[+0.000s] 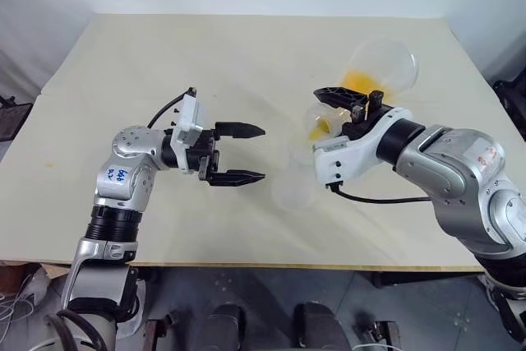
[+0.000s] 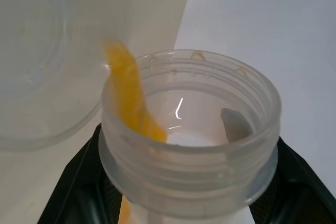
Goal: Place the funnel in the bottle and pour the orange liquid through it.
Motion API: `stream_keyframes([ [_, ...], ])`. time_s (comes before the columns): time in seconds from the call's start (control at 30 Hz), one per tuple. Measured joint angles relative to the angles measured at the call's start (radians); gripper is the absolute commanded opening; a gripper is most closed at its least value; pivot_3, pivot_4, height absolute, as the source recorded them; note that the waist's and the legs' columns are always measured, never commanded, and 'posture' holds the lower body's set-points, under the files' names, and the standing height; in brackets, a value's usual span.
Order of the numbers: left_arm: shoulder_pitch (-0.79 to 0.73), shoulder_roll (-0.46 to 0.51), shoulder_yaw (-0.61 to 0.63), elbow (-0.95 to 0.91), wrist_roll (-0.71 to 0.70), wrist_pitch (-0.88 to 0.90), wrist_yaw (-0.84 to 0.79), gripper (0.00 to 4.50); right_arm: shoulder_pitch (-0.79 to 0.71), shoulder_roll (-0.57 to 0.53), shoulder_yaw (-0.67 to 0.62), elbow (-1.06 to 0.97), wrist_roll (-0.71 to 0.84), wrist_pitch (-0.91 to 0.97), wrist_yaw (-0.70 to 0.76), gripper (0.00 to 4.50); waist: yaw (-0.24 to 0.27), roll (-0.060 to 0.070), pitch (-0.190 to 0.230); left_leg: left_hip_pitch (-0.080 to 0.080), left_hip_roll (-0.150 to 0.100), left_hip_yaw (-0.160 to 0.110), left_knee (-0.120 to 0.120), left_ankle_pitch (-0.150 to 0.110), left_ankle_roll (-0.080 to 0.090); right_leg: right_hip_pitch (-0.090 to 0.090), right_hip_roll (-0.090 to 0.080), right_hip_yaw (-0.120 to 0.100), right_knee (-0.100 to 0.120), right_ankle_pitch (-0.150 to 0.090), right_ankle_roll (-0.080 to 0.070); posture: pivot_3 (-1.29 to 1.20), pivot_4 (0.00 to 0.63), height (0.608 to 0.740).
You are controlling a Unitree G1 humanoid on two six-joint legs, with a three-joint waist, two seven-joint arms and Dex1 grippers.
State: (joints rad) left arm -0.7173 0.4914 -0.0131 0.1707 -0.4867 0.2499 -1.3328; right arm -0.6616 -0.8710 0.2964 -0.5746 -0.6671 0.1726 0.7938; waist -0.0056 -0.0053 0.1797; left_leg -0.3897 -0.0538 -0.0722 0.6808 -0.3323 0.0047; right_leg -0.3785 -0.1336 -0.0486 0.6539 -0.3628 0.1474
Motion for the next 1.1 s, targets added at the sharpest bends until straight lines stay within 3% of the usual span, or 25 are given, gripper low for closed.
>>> stream_keyframes([
  [1.1,0.0,-0.001,0.0,0.003,0.0,-0.001,-0.001,4.5,0.005,0.022,-0.04,0.029,-0.041,-0.084,0.02,2.47,0.0,0.0,0.0,0.0,0.0,0.0,0.0,0.0,0.0,0.0,0.0,0.0,0.0,0.0,0.0,0.0,0.15,0.74],
])
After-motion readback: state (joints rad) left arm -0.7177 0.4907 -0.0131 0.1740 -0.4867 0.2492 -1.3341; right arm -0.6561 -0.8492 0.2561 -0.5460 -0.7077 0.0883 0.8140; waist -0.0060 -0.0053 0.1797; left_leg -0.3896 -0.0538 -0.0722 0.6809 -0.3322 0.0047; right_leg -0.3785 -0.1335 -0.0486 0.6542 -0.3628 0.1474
